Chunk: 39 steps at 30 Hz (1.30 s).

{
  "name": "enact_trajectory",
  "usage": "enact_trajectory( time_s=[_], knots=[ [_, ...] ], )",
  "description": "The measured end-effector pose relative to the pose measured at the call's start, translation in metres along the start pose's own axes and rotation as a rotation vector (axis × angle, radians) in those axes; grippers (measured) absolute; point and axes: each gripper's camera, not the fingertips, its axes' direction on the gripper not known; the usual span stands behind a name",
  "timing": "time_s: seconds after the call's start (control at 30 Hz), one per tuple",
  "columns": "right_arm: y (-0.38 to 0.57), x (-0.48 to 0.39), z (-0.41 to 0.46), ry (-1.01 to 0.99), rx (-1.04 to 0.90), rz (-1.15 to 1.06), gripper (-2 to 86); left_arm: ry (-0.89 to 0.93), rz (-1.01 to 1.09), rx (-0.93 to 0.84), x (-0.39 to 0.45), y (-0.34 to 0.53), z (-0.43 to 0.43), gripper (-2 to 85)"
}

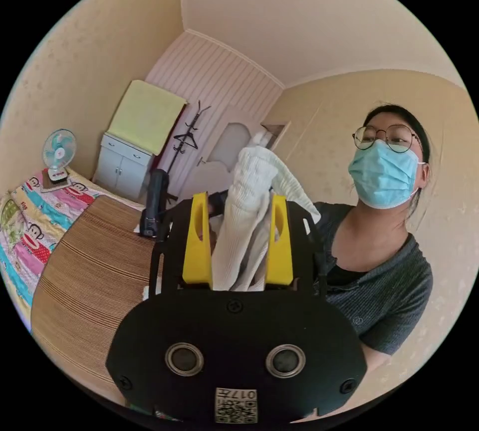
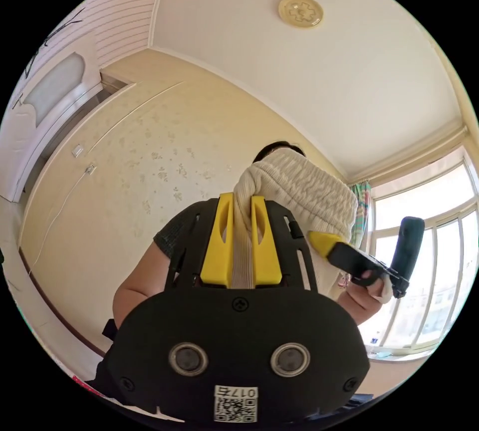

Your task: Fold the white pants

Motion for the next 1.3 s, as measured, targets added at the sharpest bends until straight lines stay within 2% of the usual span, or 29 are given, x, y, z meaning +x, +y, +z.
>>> enact_trajectory(
  time_s=[0.03, 0.07, 0.13, 0.27, 0.33, 0.37, 0.4, 0.5, 0.53, 0.6, 0.7, 0.8, 0.97, 1.17, 1.3],
  knots=[
    [0.009, 0.0, -0.002, 0.012, 0.002, 0.002, 4.3, 0.077, 0.016, -0.045, -0.002, 0.005, 0.012, 9.6],
    [0.025, -0.002, -0.005, 0.039, 0.003, 0.008, 4.5, 0.079, 0.025, -0.049, -0.002, 0.008, 0.016, 8.1],
    [0.045, -0.011, -0.013, 0.166, 0.007, 0.03, 5.0, -0.006, 0.075, 0.027, 0.008, 0.024, 0.015, 5.4],
    [0.073, -0.036, -0.031, 0.8, 0.041, 0.306, 5.8, -0.108, 0.1, 0.195, 0.023, 0.038, -0.009, 4.8],
    [0.075, -0.044, -0.012, 1.058, -0.092, 0.327, 5.6, -0.265, 0.011, 0.287, 0.026, 0.042, -0.021, 4.6],
    [0.076, -0.045, 0.004, 1.257, -0.195, 0.354, 5.3, -0.291, -0.007, 0.305, 0.026, 0.043, -0.023, 4.5],
    [0.079, -0.048, 0.021, 1.452, -0.249, 0.352, 4.4, -0.343, -0.038, 0.341, 0.026, 0.045, -0.023, 4.5],
    [0.1, -0.069, 0.074, 1.776, -0.232, 0.2, 2.8, -0.438, -0.116, 0.46, 0.026, 0.053, -0.02, 4.5],
    [0.108, -0.071, 0.087, 1.801, -0.249, 0.155, 2.6, -0.446, -0.128, 0.499, 0.026, 0.055, -0.018, 4.5],
    [0.151, -0.057, 0.138, 1.847, -0.457, 0.076, 2.8, -0.471, -0.147, 0.543, 0.028, 0.056, -0.014, 4.5],
    [0.226, -0.017, 0.175, 1.893, -0.685, 0.174, 7.1, -0.564, -0.134, 0.562, 0.04, 0.049, 0.003, 4.4],
    [0.296, 0.009, 0.191, 2.034, -0.725, 0.279, 15.3, -0.612, -0.102, 0.557, 0.051, 0.035, 0.028, 4.3],
    [0.348, 0.021, 0.208, 2.155, -0.747, 0.184, 19.0, -0.62, -0.064, 0.53, 0.066, 0.014, 0.07, 4.4],
    [0.385, 0.047, 0.24, 2.227, -0.932, -0.008, 17.2, -0.614, -0.027, 0.508, 0.087, 0.006, 0.099, 4.4],
    [0.417, 0.065, 0.253, 2.296, -1.047, -0.104, 12.0, -0.673, 0.006, 0.525, 0.109, 0.007, 0.102, 4.4]
  ],
)
